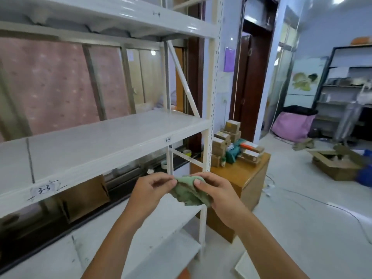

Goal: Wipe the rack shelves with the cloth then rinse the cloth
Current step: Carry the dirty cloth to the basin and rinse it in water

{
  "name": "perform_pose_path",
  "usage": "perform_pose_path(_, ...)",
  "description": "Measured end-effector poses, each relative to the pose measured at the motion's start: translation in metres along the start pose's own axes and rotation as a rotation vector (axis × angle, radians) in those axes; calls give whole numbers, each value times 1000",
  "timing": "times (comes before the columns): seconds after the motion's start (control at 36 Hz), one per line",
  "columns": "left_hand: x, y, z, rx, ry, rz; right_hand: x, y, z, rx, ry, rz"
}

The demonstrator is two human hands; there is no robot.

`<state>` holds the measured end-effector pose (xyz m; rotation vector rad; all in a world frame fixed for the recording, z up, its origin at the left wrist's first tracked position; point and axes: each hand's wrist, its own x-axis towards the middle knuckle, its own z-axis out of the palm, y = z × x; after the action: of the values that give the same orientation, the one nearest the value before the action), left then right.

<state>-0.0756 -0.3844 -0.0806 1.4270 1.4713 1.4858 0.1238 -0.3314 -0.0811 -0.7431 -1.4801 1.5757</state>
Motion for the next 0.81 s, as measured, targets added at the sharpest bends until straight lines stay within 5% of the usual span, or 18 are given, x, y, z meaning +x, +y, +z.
perform_pose_path(0.14, 44, -9, 58, 25, -49, 46, 5, 3, -54, -33, 109, 49)
perform_pose_path(0.61, 223, -1, 194, 5, -254, 243, 112, -19, -201, -713, 216, 36)
perform_pose_path(0.81, 282, 31, 192, -91, -182, 231, 166, -48, -234, -456, 77, -119)
